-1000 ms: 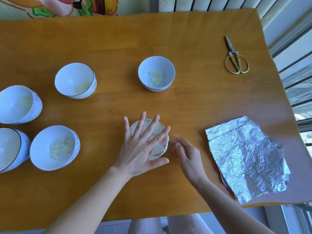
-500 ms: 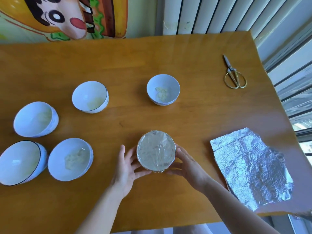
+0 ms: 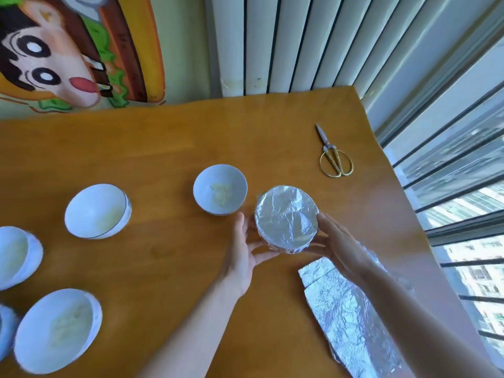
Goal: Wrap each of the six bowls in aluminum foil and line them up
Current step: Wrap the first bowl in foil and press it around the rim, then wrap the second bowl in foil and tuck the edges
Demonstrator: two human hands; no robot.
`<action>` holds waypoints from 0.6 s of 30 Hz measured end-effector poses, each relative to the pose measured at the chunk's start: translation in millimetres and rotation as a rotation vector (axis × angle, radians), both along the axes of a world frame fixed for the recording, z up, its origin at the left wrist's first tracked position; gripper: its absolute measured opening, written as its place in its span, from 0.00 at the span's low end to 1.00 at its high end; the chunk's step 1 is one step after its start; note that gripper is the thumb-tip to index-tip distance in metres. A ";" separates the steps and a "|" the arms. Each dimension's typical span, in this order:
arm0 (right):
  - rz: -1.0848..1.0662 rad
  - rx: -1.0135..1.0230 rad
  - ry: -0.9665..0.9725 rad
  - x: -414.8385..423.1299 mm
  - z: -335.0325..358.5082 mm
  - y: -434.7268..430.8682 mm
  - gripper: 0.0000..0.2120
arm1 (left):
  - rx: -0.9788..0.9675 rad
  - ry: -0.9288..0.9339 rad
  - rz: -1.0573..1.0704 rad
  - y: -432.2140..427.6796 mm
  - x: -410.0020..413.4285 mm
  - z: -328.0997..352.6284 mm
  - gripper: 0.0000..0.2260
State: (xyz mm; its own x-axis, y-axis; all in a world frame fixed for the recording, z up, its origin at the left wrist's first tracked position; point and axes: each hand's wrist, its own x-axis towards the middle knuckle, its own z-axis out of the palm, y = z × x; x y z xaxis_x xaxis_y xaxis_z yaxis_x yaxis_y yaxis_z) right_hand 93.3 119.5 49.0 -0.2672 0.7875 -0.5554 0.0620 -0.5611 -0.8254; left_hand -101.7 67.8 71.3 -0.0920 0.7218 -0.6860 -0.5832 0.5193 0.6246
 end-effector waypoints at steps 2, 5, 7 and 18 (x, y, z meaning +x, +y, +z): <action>0.011 0.020 -0.026 11.6 1.4 36.1 0.17 | -0.018 0.019 -0.007 39.1 15.8 -2.6 0.22; 0.000 0.012 -0.037 18.3 -4.5 84.9 0.18 | -0.057 0.053 -0.006 91.9 31.1 -7.6 0.24; -0.008 -0.001 -0.035 17.0 -12.2 111.3 0.18 | -0.070 0.084 -0.009 121.5 34.1 -11.2 0.24; -0.085 -0.061 -0.080 -13.8 -41.3 172.6 0.17 | -0.146 0.178 -0.043 202.3 19.4 -29.7 0.24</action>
